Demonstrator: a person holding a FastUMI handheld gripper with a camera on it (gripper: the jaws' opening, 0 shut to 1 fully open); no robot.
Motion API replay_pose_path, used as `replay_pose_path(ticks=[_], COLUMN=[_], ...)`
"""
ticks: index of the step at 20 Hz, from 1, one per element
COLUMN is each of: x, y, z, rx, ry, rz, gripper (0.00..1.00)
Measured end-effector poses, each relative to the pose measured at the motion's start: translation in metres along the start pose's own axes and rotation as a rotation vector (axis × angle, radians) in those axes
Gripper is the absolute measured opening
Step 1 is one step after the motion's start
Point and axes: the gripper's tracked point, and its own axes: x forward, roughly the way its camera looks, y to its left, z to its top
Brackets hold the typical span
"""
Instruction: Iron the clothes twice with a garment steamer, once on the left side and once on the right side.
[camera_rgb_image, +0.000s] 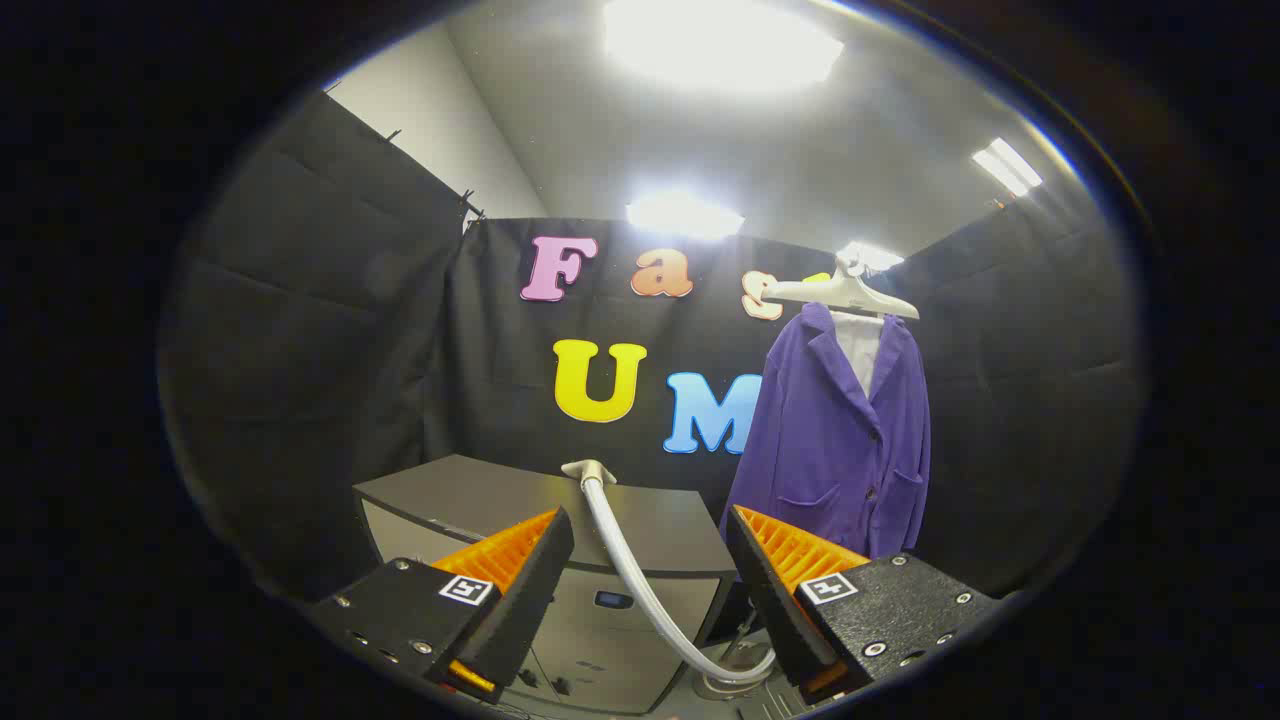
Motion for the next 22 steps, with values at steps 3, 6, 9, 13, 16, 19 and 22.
replay_pose_path(ticks=[3,6,9,13,16,19,22], x=[0.012,0.025,0.030,0.030,0.029,0.029,0.024], y=[-0.007,-0.016,-0.025,-0.026,-0.036,-0.043,-0.050], z=[0.000,0.009,0.016,0.020,0.014,0.010,0.013], rx=[-0.023,-0.034,-0.048,-0.009,-0.043,-0.082,-0.084], ry=[0.014,0.007,-0.003,-0.018,-0.006,-0.001,-0.015], rz=[0.024,0.052,0.087,0.152,0.184,0.216,0.257], gripper=[0.95,0.95,0.95,0.95,0.95,0.95,0.95])
